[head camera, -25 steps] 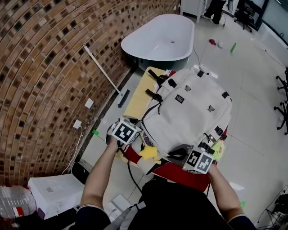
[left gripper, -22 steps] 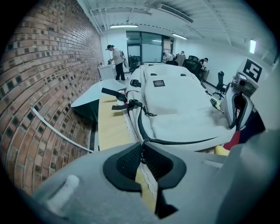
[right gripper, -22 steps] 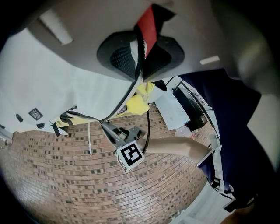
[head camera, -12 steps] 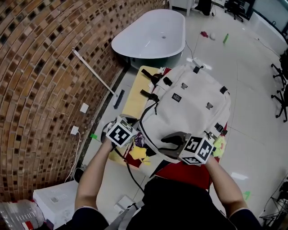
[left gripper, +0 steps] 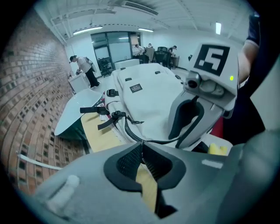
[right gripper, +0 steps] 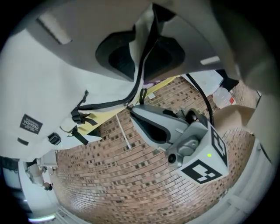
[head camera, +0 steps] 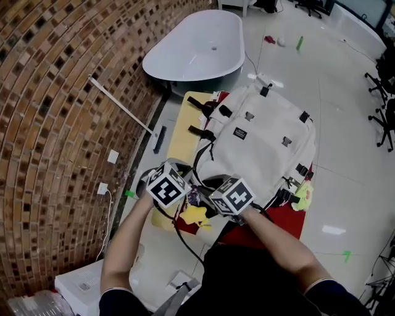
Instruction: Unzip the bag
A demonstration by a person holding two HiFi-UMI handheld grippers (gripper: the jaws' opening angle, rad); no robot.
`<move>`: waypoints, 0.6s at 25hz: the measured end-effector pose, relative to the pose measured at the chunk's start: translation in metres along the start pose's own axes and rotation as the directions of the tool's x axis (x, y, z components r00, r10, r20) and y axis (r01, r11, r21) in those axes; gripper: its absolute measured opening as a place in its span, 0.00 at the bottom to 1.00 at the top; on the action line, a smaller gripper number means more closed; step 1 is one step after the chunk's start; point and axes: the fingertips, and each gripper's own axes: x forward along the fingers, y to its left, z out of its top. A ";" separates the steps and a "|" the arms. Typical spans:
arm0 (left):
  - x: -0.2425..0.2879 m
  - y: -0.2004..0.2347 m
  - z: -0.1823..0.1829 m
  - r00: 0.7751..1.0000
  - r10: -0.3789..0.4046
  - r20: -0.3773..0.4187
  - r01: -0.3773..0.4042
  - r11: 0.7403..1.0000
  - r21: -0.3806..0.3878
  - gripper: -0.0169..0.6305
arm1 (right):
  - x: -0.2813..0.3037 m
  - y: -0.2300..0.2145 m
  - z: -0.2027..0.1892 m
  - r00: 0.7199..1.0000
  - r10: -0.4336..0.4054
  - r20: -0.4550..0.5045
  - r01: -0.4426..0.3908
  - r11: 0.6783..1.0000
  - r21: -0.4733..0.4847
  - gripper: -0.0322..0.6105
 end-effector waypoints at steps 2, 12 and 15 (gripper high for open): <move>0.006 0.005 -0.001 0.999 0.014 -0.030 -0.013 0.999 0.052 0.06 | -0.004 0.000 0.001 1.000 0.009 0.006 -0.009 1.000 -0.003 0.14; 0.044 0.043 0.016 0.995 -0.016 -0.094 0.032 0.985 0.167 0.06 | -0.009 0.010 0.000 0.996 0.087 0.026 -0.087 0.996 0.020 0.13; 0.055 0.052 0.026 0.996 -0.022 -0.086 0.037 0.984 0.173 0.06 | -0.011 0.011 0.000 0.995 0.090 0.037 -0.091 0.996 0.024 0.13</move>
